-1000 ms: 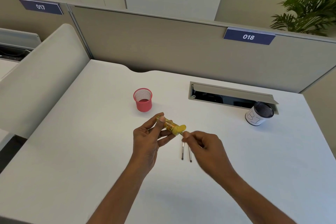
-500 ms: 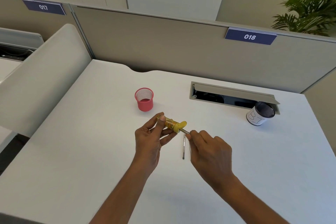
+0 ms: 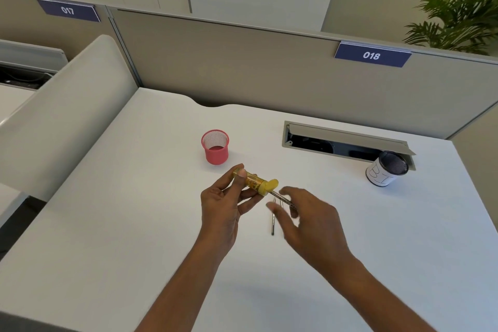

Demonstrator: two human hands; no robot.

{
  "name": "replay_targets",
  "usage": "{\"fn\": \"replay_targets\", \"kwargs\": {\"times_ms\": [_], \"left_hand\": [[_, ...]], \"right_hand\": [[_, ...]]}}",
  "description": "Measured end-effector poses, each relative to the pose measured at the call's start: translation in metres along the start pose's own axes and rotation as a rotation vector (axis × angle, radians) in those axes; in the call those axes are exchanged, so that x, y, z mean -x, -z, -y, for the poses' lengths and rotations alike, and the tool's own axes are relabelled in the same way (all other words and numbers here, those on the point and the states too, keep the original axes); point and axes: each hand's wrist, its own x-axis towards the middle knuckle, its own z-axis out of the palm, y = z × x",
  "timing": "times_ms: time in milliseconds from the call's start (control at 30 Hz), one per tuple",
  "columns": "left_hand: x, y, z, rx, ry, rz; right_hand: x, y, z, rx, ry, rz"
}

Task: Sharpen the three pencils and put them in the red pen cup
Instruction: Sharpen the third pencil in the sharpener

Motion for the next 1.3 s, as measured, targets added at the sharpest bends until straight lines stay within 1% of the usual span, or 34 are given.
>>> {"fn": "replay_targets", "kwargs": {"times_ms": [33,67,100,167,200,267,333,400,467,567,600,633,700,733,767,800,833,900,933,967,1000,1033,1100,1167,1233,1300], "left_hand": [[0.000,0.000,0.000,0.001,0.005,-0.004],[0.000,0.000,0.000,0.000,0.010,-0.007],[0.000,0.000,0.000,-0.002,0.014,-0.007],[0.002,0.001,0.001,-0.002,0.021,-0.001],[0.003,0.001,0.002,0.000,0.023,0.003],[0.003,0.003,0.002,-0.006,0.019,0.011],[0.003,0.004,0.002,-0.024,0.006,0.018],[0.001,0.006,0.001,-0.038,-0.007,0.032],[0.001,0.006,-0.001,-0.048,-0.013,0.049],[0.000,0.009,-0.002,-0.059,-0.013,0.075],[0.000,0.009,-0.003,-0.066,-0.011,0.085],[0.000,0.010,-0.003,-0.073,-0.009,0.095],[-0.001,0.010,-0.003,-0.080,-0.002,0.110],[0.000,0.010,-0.003,-0.078,0.001,0.111],[0.000,0.010,-0.003,-0.071,0.004,0.106],[0.000,0.009,-0.002,-0.062,0.005,0.095],[0.001,0.008,-0.001,-0.052,0.007,0.083],[0.001,0.007,0.001,-0.039,0.011,0.052],[0.002,0.006,0.003,-0.035,0.017,0.037],[0.002,0.005,0.004,-0.030,0.024,0.024],[0.003,0.004,0.005,-0.025,0.030,0.013],[0.003,0.004,0.006,-0.021,0.034,0.006],[0.004,0.003,0.007,-0.017,0.037,0.006],[0.004,0.004,0.007,-0.019,0.031,0.018],[0.003,0.005,0.007,-0.026,0.021,0.028],[0.002,0.006,0.006,-0.037,0.011,0.040]], "right_hand": [[0.003,-0.004,-0.004,0.193,0.147,-0.020],[0.004,-0.006,-0.008,0.307,0.229,-0.033],[0.005,-0.010,-0.013,0.375,0.270,-0.071],[0.003,-0.012,-0.017,0.439,0.302,-0.132],[0.002,-0.012,-0.017,0.431,0.296,-0.152],[0.004,-0.014,-0.012,0.322,0.228,-0.168],[0.006,-0.015,-0.006,0.083,0.056,-0.150],[0.005,-0.013,0.003,-0.204,-0.180,-0.062],[-0.001,-0.005,0.009,-0.455,-0.418,0.095],[-0.013,0.015,0.013,-0.889,-0.869,0.363],[-0.015,0.020,0.011,-1.033,-0.993,0.453],[-0.016,0.024,0.008,-1.142,-1.078,0.518],[-0.016,0.027,0.005,-1.238,-1.132,0.586],[-0.015,0.028,0.007,-1.227,-1.110,0.596],[-0.014,0.026,0.008,-1.157,-1.053,0.577],[-0.012,0.023,0.010,-1.024,-0.946,0.519],[-0.009,0.018,0.010,-0.838,-0.786,0.416],[0.001,0.005,0.006,-0.360,-0.349,0.157],[0.005,0.000,0.002,-0.113,-0.137,0.084],[0.008,-0.003,-0.004,0.093,0.038,0.041],[0.009,-0.006,-0.010,0.236,0.171,0.015],[0.009,-0.009,-0.014,0.334,0.258,-0.028],[0.006,-0.012,-0.018,0.426,0.321,-0.090],[0.007,-0.014,-0.016,0.367,0.255,-0.118],[0.009,-0.015,-0.008,0.114,0.065,-0.107],[0.005,-0.012,0.001,-0.212,-0.195,-0.026]]}}
